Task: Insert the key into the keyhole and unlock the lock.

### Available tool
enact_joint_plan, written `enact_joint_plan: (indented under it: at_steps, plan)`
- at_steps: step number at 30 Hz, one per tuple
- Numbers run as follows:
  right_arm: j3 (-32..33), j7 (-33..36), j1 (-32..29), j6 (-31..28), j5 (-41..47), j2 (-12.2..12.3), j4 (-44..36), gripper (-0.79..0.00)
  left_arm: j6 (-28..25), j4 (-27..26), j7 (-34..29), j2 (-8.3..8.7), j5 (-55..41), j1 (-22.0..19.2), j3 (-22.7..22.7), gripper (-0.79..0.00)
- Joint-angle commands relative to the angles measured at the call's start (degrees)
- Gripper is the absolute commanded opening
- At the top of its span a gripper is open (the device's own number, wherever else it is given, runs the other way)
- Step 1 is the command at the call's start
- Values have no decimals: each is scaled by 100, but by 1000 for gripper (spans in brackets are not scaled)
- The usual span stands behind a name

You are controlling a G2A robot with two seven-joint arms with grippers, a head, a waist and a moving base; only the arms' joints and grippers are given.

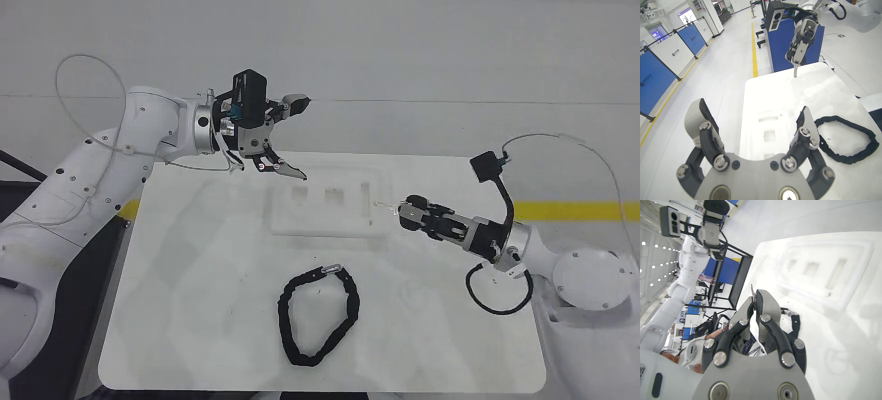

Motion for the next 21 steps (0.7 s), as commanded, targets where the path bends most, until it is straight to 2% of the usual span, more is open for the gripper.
enact_joint_plan:
  at_steps: [1,7,21]
  plan:
    - [112,28,-53,-41,4,23,-16,-785,0,0,0,0,0,0,0,0]
    - [315,-125,-234,-62,308,54,-104,-785,0,0,0,0,0,0,0,0]
    - [315,-125,-234,-62,308,54,-104,-785,0,0,0,0,0,0,0,0]
